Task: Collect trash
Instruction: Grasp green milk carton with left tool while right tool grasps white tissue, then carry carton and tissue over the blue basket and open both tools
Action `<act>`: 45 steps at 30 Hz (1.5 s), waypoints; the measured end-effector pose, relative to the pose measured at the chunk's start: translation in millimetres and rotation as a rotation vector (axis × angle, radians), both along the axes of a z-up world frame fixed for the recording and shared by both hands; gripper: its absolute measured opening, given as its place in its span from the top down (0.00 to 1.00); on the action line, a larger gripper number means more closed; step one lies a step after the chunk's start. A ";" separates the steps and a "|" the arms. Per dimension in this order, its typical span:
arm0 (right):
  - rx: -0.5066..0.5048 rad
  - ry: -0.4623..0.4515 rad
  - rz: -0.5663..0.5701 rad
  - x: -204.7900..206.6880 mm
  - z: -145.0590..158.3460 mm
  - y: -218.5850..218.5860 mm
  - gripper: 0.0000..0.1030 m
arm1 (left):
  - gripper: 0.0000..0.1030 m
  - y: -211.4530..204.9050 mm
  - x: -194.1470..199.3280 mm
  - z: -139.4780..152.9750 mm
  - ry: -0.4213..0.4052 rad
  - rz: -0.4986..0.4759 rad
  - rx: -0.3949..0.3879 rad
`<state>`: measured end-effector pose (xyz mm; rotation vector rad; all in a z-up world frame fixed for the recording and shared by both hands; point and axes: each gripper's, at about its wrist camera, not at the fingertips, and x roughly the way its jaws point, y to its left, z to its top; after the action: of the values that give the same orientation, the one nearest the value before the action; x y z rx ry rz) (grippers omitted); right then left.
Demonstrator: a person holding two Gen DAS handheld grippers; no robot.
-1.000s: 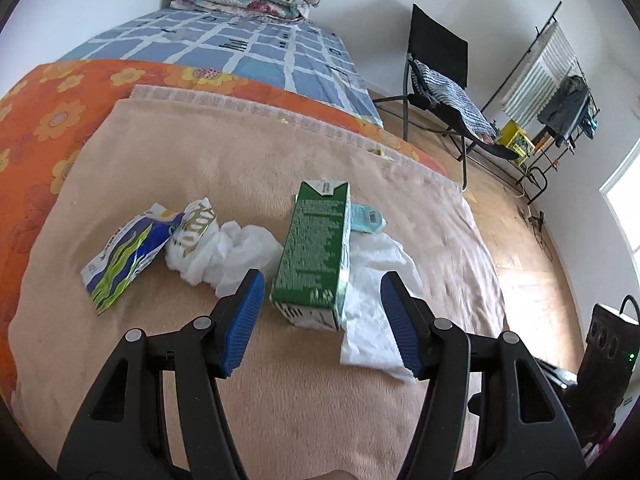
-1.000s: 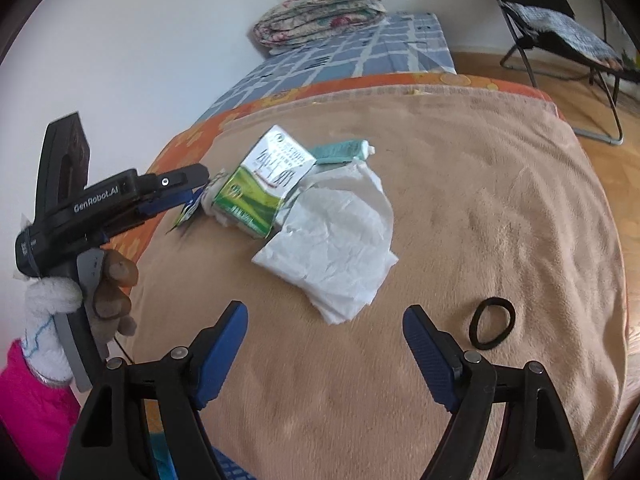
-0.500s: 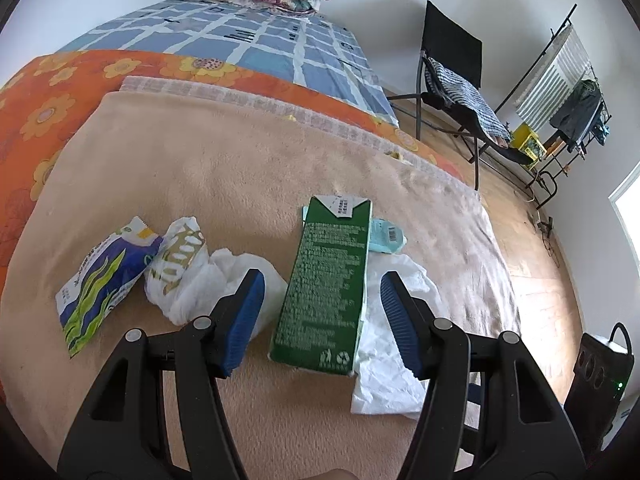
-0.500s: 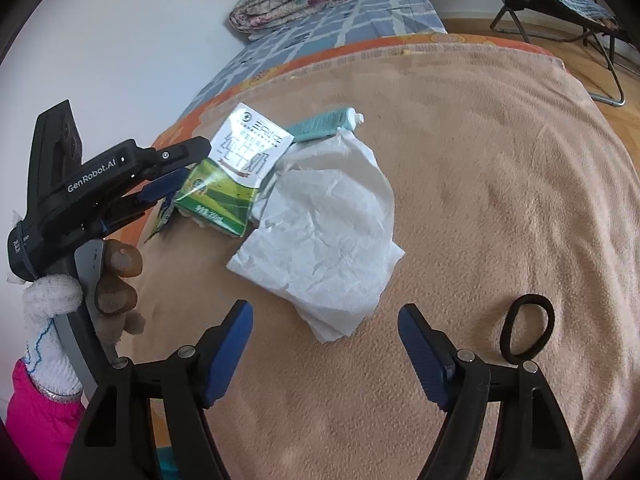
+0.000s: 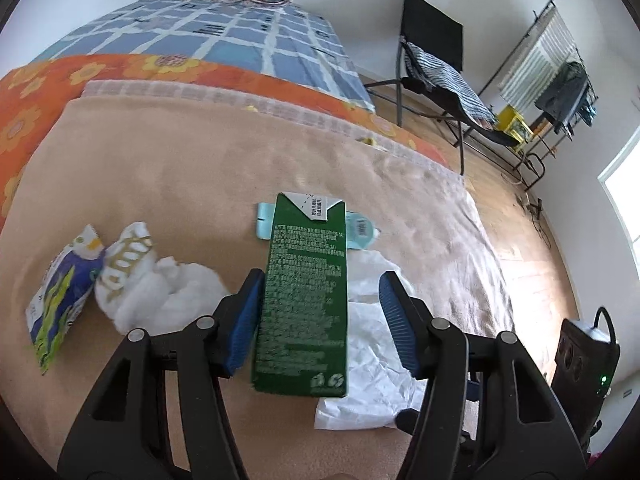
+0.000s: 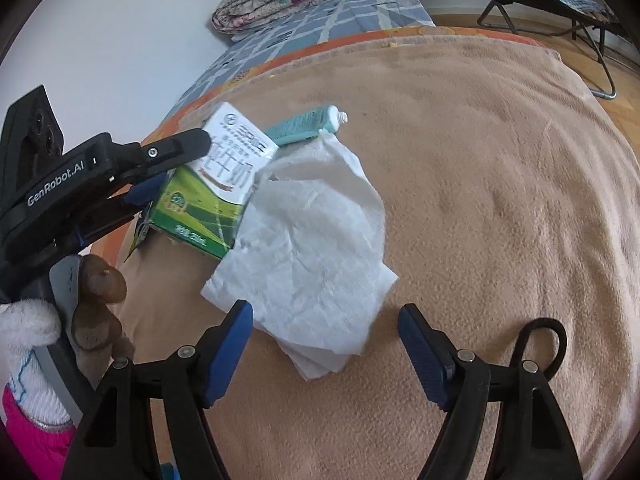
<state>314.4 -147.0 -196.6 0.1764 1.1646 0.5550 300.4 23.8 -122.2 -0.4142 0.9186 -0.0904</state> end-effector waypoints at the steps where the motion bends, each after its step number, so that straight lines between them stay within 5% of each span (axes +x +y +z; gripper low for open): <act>1: -0.005 -0.002 -0.001 0.9 -0.5 1.8 0.24 | 0.44 -2.4 0.2 -0.3 0.000 -0.005 0.016; 7: -0.077 -0.044 0.021 2.6 -5.0 17.2 0.21 | 0.59 -5.8 -1.1 -7.6 0.008 -0.006 0.059; 9: -0.136 -0.074 0.042 -0.3 -4.6 23.7 0.29 | 0.60 -3.2 -2.9 -6.5 0.003 0.003 0.049; 13: -0.210 -0.114 0.072 -1.1 -2.0 29.9 0.70 | 0.61 5.9 -6.8 -2.1 -0.008 0.024 0.005; 16: -0.128 -0.067 0.055 4.5 -0.5 18.0 0.94 | 0.61 8.9 -10.4 3.1 -0.017 0.030 0.012; 32: -0.078 -0.243 0.126 -43.9 71.9 3.4 0.99 | 0.61 12.8 -59.6 54.2 -0.114 0.018 0.086; 45: -0.050 -0.314 0.161 -111.1 108.6 -31.5 0.99 | 0.61 8.0 -140.5 98.9 -0.191 -0.034 0.165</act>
<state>203.2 -178.5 -88.0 -0.0478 0.8894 0.6686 159.9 31.8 -23.3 -0.2327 0.7382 -0.0831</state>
